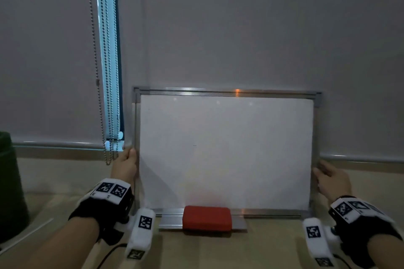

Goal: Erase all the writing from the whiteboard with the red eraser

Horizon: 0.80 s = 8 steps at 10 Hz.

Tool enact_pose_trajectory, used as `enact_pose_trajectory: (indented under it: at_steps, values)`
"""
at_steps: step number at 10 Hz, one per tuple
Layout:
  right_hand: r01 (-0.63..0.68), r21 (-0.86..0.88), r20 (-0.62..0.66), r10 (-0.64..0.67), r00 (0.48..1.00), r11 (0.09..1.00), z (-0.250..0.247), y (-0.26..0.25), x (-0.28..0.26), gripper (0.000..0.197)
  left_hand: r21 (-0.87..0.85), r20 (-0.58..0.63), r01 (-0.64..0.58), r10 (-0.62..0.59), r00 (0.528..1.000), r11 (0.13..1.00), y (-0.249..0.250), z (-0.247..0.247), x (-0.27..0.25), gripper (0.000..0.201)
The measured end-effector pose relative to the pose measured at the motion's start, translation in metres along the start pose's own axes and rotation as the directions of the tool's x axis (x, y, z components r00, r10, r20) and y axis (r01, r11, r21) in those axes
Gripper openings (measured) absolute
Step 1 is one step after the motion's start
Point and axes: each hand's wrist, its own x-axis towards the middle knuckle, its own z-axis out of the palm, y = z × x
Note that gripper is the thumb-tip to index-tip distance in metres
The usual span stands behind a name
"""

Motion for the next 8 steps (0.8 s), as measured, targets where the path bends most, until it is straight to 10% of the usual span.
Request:
enact_pose_trajectory:
  at_steps: [4, 6, 8]
  values:
    - [0.108, -0.166, -0.122, -0.129, 0.984, 0.980, 0.017, 0.012, 0.008, 0.030, -0.090, -0.204, -0.073, 0.053, 0.978, 0.993, -0.003, 0.030, 0.019, 0.038]
    - [-0.111, -0.141, -0.193, 0.082, 0.978, 0.984, 0.020, 0.021, -0.020, 0.026, -0.116, -0.307, -0.029, -0.008, 0.952, 0.993, -0.007, 0.037, -0.011, 0.033]
    - [-0.094, -0.340, -0.019, 0.093, 0.995, 0.936, 0.008, 0.000, -0.039, 0.030, -0.045, -0.283, 0.017, -0.029, 0.959, 0.999, 0.001, 0.026, -0.019, 0.039]
